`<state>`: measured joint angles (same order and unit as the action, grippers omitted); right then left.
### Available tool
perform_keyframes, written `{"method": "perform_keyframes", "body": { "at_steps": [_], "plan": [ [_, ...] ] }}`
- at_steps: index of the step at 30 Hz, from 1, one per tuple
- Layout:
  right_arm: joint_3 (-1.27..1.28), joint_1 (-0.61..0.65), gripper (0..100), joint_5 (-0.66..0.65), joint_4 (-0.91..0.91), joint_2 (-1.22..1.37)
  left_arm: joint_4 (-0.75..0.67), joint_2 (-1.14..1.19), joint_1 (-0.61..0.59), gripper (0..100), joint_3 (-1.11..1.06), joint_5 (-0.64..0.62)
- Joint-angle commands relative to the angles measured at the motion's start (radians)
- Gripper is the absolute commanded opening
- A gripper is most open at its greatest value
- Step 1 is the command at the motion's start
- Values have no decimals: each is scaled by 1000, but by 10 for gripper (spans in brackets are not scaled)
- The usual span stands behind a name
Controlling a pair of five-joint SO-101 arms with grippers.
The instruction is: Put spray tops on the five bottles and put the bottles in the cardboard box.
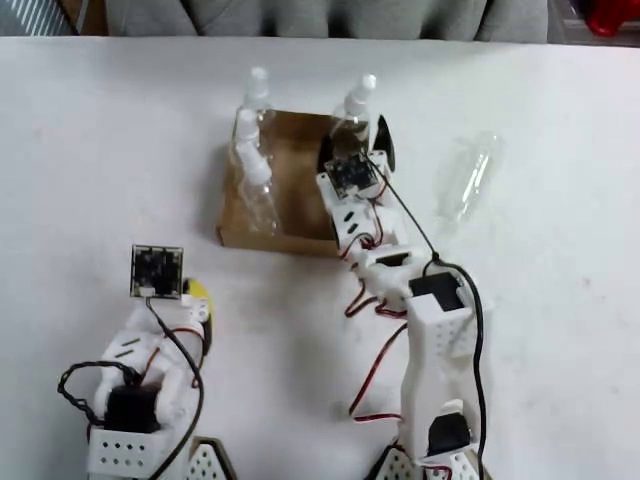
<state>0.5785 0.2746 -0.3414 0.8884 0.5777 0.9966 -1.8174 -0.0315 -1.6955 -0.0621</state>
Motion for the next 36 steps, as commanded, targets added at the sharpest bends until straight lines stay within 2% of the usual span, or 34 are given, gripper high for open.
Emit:
{"method": "perform_keyframes", "body": {
  "at_steps": [1,9,15,23,28,36],
  "plan": [
    [6,5,284,-3,8,-4,-26,-8,-10,20,3,-5],
    [25,7,284,-2,13,-4,-28,-8,-10,20,3,-5],
    [60,13,284,-2,110,-4,-41,-8,-10,20,3,-5],
    [72,15,284,0,117,-4,-41,-8,-12,20,3,-5],
    [83,16,284,63,117,-12,-41,-8,-12,20,3,-5],
    [112,18,284,60,133,-22,-41,-8,-12,20,3,-5]
  ]
}}
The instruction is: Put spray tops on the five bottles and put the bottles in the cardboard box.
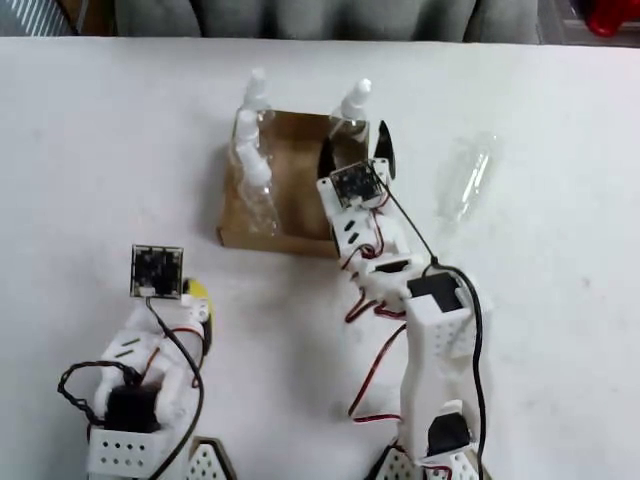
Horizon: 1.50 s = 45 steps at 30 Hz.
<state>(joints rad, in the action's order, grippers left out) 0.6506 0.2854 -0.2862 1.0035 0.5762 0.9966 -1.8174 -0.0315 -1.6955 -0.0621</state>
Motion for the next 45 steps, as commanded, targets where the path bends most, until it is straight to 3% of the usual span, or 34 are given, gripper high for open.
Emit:
{"method": "perform_keyframes", "body": {
  "at_steps": [1,18,28,40,45],
  "plan": [
    [49,7,284,5,31,-30,-41,-8,-12,20,3,-5],
    [193,2,283,12,47,-193,-41,-8,-12,20,3,-5],
    [376,-5,283,12,-2,-479,-63,-8,-33,20,3,-5],
    [770,-185,281,12,-42,-891,-60,-8,-33,20,3,-5],
    [907,-311,139,6,-88,-1050,-55,-8,-33,20,3,-5]
  ]
}}
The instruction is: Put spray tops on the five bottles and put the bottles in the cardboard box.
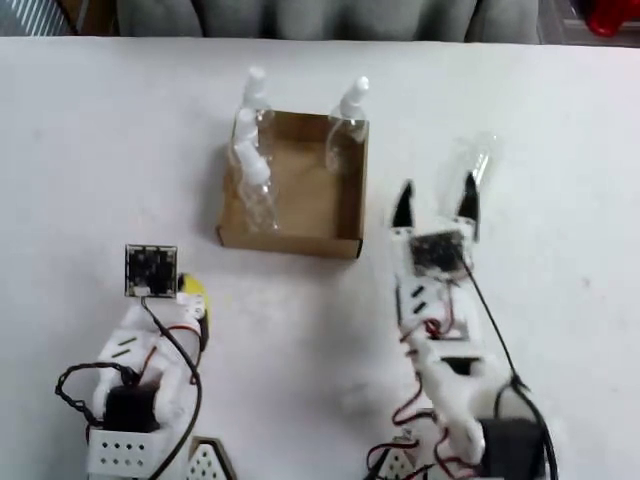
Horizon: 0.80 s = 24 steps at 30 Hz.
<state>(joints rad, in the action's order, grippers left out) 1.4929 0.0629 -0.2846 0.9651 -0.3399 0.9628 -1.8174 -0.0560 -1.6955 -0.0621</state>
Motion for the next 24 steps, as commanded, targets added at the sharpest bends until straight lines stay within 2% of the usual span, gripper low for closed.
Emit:
{"method": "perform_keyframes", "body": {
  "at_steps": [1,4,6,9,12,15,18,20,24],
  "plan": [
    [80,-107,98,3,-81,-170,-21,-8,-8,20,3,-5],
    [98,-150,9,9,-211,-278,-21,-8,-8,20,3,-5],
    [97,-163,34,9,-354,-358,-21,-7,-8,20,3,-5],
    [95,-165,18,9,-602,-501,-21,-7,-8,20,3,-5],
    [43,-163,16,3,-915,-664,-21,-7,-8,20,2,-5],
    [-66,-157,17,2,-1305,-812,-21,-7,-8,20,2,-5],
    [-176,-111,17,2,-1609,-926,-21,-7,-8,20,2,-5],
    [-206,-64,17,2,-1730,-970,-21,-7,-8,20,2,-5],
    [-213,13,17,2,-1848,-1024,-21,-7,-8,20,2,-5]
  ]
}}
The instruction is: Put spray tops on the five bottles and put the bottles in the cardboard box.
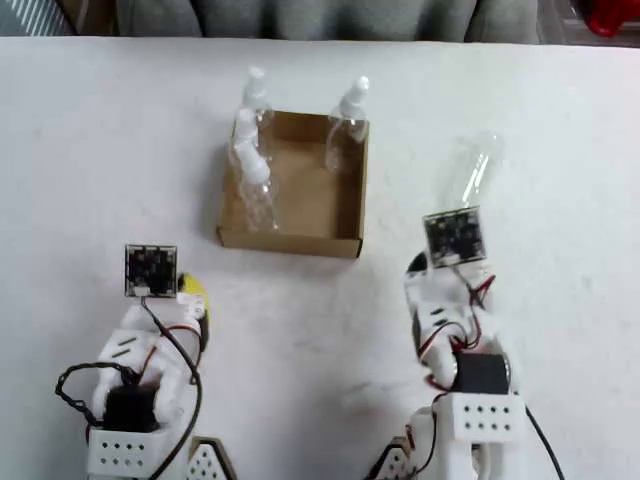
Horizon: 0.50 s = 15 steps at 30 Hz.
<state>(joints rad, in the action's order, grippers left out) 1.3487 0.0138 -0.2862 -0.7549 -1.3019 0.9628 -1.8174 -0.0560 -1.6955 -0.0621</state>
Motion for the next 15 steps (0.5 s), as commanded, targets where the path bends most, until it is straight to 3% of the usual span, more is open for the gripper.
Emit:
{"method": "perform_keyframes", "body": {
  "at_steps": [1,4,7,15],
  "plan": [
    [-71,76,17,3,-154,-70,-21,-7,-8,20,2,-5],
    [-95,134,20,-9,-292,-70,-21,-7,-8,20,2,-5],
    [-173,209,21,-112,-476,-47,-21,-7,-8,20,2,-5],
    [-483,297,22,-608,-809,122,-21,-7,-8,20,2,-5]
  ]
}}
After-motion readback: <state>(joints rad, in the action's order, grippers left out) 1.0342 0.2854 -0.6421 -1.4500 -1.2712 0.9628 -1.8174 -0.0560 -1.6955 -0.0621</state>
